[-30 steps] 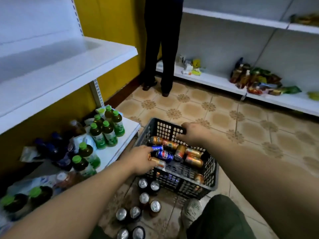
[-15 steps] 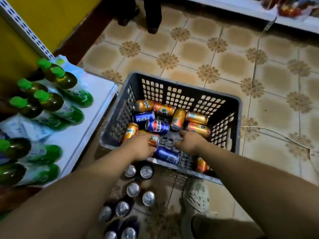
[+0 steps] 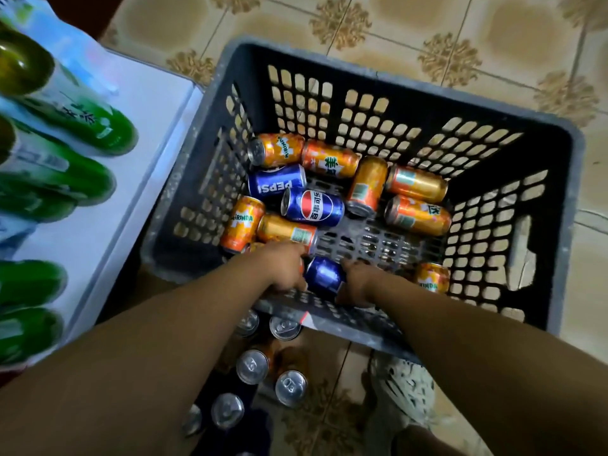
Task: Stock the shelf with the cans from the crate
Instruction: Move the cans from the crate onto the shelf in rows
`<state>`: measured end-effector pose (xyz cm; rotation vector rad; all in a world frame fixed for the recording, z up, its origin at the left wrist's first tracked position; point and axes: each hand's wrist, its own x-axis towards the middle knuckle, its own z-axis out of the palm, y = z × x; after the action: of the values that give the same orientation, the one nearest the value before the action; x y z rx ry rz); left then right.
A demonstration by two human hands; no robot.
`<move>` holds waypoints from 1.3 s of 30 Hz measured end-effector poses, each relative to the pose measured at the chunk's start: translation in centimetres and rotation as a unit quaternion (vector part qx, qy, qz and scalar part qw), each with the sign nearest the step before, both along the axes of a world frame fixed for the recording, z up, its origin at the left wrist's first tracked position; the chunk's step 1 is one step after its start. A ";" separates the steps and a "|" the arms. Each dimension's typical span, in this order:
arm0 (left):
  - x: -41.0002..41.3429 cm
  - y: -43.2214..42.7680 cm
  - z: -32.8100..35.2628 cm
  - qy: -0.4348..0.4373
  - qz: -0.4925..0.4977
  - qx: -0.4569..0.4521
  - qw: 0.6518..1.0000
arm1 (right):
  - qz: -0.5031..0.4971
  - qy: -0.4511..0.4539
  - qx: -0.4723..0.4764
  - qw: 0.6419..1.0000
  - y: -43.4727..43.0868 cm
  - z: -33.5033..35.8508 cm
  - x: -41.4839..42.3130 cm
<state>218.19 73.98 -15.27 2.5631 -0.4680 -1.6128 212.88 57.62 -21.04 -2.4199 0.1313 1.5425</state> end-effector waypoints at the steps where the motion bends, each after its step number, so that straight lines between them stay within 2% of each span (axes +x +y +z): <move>1: 0.1 0.1 -0.1 0.008 0.017 -0.004 1.000 | 0.021 -0.016 -0.009 1.000 0.1 -0.1 0.0; 3: 0.2 0.2 0.4 0.016 0.051 -0.018 0.998 | 0.021 -0.037 -0.007 0.999 0.0 0.0 0.2; 8: -0.2 0.8 2.6 0.002 0.159 -0.064 0.985 | -0.095 -0.099 0.043 0.990 -1.0 4.2 0.5; 12: -0.6 1.5 7.1 -0.025 0.296 -0.123 0.947 | -0.259 -0.195 0.121 0.938 -0.4 11.4 0.2; 14: -0.8 2.0 10.2 -0.021 0.383 -0.172 0.907 | -0.317 -0.236 0.179 0.901 0.7 15.5 0.1; 17: -1.4 2.9 16.8 0.012 0.514 -0.259 0.817 | -0.340 -0.296 0.237 0.861 3.1 22.2 0.0; 21: -3.1 5.8 27.2 0.005 0.595 -0.365 0.716 | -0.371 -0.312 0.326 0.812 7.4 31.0 -0.7; 24: -5.5 9.4 34.7 -0.025 0.615 -0.446 0.650 | -0.356 -0.335 0.397 0.776 11.0 37.9 -1.9; 26: -7.7 12.1 39.3 -0.065 0.613 -0.483 0.622 | -0.315 -0.342 0.430 0.774 13.5 42.4 -3.2; 29: -10.8 15.8 45.5 -0.163 0.605 -0.505 0.594 | -0.195 -0.398 0.436 0.784 17.5 48.4 -5.3; 31: -13.2 18.6 49.1 -0.214 0.600 -0.516 0.572 | -0.129 -0.440 0.438 0.774 20.2 52.1 -7.0; 36: -20.7 25.7 55.9 -0.307 0.589 -0.515 0.541 | -0.010 -0.467 0.464 0.753 27.7 58.6 -11.5; 39: -25.6 30.4 58.3 -0.385 0.597 -0.481 0.514 | 0.051 -0.439 0.486 0.754 32.8 60.7 -14.7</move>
<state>192.60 104.40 43.00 1.5838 0.3435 0.3313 198.19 90.38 39.61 -1.9364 -0.7874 0.1544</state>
